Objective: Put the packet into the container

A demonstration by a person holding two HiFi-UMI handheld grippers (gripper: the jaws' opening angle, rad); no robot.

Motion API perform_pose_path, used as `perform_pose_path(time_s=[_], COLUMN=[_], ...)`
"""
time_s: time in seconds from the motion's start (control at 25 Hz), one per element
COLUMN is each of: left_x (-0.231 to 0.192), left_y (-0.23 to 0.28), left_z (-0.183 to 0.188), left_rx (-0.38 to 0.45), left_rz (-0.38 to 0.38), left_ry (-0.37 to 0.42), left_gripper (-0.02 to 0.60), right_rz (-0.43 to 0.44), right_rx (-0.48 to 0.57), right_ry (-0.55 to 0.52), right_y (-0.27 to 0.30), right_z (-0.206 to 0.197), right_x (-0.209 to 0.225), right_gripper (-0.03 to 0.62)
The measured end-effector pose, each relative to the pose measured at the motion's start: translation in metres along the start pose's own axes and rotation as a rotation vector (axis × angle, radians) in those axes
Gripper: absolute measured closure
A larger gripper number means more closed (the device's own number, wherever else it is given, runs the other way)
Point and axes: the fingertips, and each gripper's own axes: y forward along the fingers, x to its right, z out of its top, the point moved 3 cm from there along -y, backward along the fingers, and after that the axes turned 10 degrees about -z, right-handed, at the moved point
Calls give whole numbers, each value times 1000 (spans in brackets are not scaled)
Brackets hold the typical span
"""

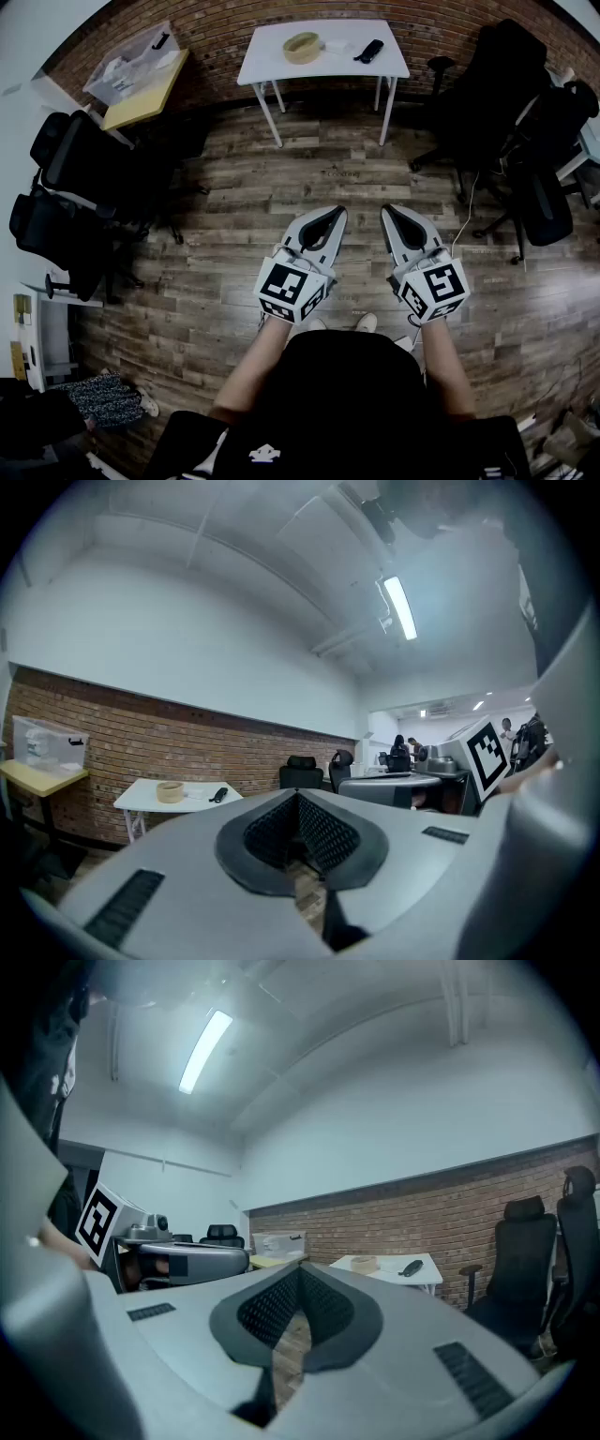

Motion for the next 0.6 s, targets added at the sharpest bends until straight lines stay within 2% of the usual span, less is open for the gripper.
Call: perform_pose_path(time_s=[0.6], left_x=[3], left_y=[11], left_z=[-1], left_rx=[-12], left_rz=[2], left_ry=[0], left_gripper=[577], right_rz=[1], right_rx=[14], right_ry=[1], right_y=[1], right_z=[2], right_x=[11], right_gripper=[589])
